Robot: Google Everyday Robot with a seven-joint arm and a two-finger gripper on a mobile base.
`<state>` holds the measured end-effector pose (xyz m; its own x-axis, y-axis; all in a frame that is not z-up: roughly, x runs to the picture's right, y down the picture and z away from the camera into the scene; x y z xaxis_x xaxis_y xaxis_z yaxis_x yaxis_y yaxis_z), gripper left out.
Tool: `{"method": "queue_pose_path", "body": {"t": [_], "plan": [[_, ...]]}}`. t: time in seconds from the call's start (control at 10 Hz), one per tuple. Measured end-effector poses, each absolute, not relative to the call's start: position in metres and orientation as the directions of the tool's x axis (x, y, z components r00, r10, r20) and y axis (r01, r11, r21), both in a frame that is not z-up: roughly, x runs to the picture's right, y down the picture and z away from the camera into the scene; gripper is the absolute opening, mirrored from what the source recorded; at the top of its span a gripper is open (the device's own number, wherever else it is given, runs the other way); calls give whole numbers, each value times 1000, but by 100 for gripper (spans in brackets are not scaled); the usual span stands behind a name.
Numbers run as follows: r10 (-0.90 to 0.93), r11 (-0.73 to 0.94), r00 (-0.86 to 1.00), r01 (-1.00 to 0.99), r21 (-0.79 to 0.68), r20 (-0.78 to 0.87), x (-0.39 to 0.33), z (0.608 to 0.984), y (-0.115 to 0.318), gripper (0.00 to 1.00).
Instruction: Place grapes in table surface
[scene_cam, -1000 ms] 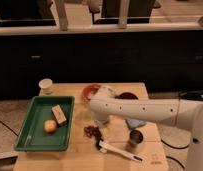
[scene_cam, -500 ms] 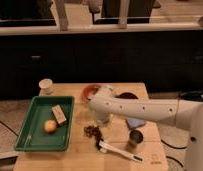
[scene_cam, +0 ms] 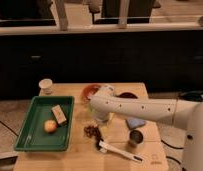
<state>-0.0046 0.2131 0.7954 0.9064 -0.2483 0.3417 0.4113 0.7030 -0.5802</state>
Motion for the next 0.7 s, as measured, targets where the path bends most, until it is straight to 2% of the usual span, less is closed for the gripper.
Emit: {"method": "queue_pose_path", "body": {"t": [0.7], "plan": [[-149, 711, 950, 295, -638, 274, -17, 791, 217, 80]]}}
